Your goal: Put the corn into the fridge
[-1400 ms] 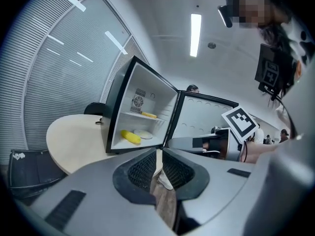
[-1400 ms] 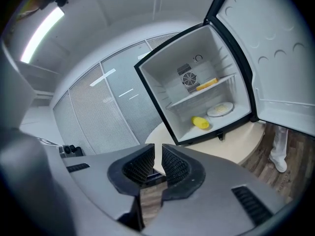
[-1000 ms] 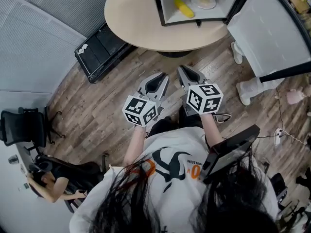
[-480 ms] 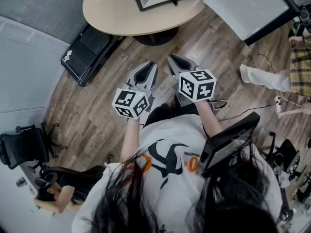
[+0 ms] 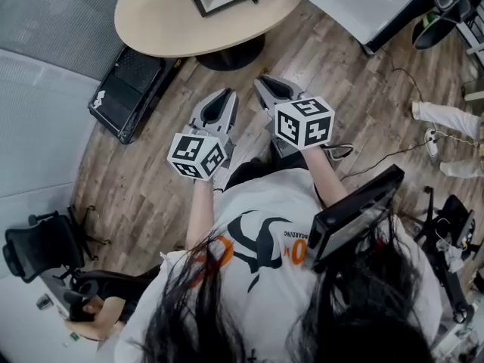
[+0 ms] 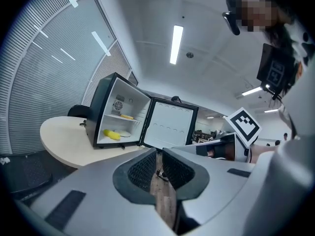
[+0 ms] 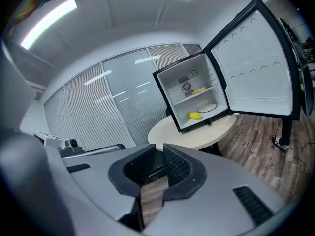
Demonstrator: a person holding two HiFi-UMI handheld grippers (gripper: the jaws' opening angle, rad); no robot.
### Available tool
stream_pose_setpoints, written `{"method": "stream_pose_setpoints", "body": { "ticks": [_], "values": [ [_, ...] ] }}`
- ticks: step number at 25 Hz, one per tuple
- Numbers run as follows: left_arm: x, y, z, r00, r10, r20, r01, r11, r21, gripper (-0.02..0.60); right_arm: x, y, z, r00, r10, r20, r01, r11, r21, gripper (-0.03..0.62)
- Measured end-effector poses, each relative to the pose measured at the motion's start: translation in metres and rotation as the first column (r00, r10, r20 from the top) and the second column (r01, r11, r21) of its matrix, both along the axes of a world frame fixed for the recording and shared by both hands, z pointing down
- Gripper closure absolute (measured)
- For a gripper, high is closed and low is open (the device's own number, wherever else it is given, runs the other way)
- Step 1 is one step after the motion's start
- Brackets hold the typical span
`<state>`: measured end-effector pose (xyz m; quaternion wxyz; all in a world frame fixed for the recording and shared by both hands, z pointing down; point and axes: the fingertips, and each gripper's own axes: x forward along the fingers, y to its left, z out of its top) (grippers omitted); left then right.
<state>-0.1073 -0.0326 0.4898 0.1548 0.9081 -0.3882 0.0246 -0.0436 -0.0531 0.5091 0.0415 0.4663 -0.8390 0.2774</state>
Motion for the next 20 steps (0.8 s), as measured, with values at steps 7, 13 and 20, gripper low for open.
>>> {"method": "stream_pose_setpoints", "body": {
  "ticks": [7, 13, 20],
  "values": [
    [-0.002, 0.001, -0.001, 1.0, 0.011, 0.006, -0.011, 1.0, 0.009, 0.54, 0.001, 0.004, -0.001, 1.0, 0.014, 0.008, -0.014, 1.0, 0.01, 0.551],
    [-0.006, 0.0, 0.0, 1.0, 0.018, 0.017, -0.018, 1.0, 0.005, 0.538, -0.003, 0.001, -0.001, 1.0, 0.019, 0.019, -0.02, 1.0, 0.006, 0.55],
    [-0.011, 0.001, 0.002, 1.0, 0.01, 0.02, -0.01, 1.0, 0.002, 0.538, -0.009, 0.003, 0.003, 1.0, 0.003, 0.019, -0.003, 1.0, 0.003, 0.549]
  ]
}}
